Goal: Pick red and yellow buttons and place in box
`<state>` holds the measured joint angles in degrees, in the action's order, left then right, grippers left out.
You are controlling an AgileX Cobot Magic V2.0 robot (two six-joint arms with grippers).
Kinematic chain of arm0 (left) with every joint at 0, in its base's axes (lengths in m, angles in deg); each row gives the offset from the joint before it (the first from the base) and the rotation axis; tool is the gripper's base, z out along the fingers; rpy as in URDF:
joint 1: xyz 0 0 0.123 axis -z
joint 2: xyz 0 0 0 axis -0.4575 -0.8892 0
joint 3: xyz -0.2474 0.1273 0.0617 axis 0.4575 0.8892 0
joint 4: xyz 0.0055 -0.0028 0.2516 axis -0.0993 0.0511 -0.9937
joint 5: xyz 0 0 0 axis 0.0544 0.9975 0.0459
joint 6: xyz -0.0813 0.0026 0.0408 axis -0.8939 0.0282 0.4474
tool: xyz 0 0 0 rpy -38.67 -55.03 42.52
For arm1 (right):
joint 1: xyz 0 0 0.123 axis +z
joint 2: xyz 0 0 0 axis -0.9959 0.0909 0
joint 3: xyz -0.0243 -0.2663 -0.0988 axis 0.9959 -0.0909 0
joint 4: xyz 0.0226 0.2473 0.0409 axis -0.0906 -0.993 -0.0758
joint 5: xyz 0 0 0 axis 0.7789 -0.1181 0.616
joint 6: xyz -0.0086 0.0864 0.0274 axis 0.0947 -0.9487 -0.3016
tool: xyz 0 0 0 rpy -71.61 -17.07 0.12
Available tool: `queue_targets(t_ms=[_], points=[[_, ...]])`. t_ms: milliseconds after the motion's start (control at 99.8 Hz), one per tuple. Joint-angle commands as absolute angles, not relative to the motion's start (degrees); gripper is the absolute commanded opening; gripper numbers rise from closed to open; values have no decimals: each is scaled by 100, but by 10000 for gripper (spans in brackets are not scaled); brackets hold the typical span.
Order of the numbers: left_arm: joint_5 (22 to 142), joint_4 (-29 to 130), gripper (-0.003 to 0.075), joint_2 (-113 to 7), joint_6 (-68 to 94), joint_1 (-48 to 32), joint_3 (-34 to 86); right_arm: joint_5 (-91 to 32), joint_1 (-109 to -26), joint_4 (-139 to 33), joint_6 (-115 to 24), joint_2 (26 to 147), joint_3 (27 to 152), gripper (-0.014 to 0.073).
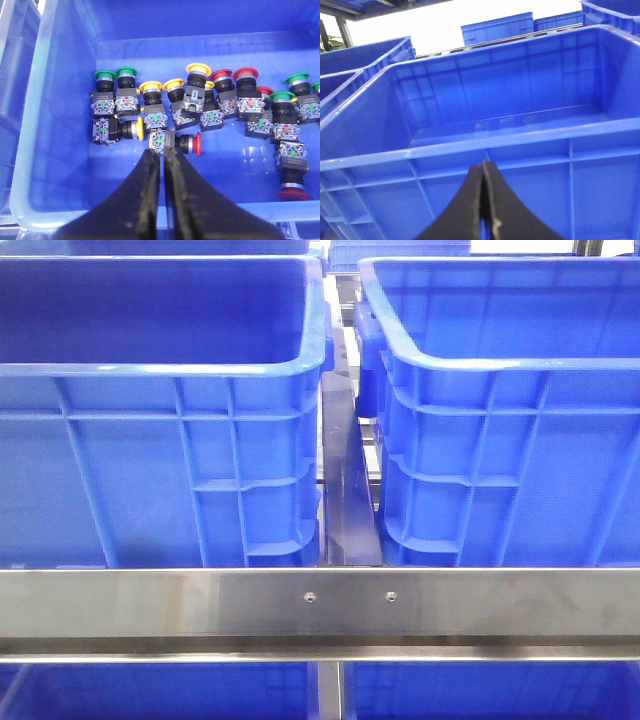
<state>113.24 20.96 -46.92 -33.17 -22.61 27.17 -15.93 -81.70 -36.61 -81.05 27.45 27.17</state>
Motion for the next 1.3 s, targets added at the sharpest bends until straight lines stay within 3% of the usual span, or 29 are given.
queue_targets(t_ms=[0,80,160,261,411,511,822,1043,1293], points=[[10937,2081,-18,-4669,-3316,-2242,2510,-1116,-8207,-3642,-8077,2604,2826,-68],[10937,2081,-9,-4669,-3316,-2242,2510,-1116,-8207,-3642,-8077,2604,2826,-68],[10937,2081,50,-4669,-3316,-2242,2510,-1116,-8207,-3642,-8077,2604,2826,-68],[10937,2081,186,-4669,-3316,-2242,2510,-1116,-8207,-3642,-8077,2604,2826,-68],[10937,2081,461,-4669,-3316,-2242,2510,-1116,-8207,-3642,-8077,2604,2826,-68],[10937,2093,556,-4669,-3316,-2242,2510,-1116,-8207,-3642,-8077,2604,2826,-68],[10960,2232,557,-4959,-3316,-1827,2402,-1116,-8207,-3642,-8077,2604,2826,-68],[10998,2232,557,-6015,-3316,-1050,1780,-1116,-8207,-3642,-8077,2604,2826,-68],[11293,2299,557,-7614,-3316,-836,691,-1116,-8207,-3642,-8077,2604,2826,-68]])
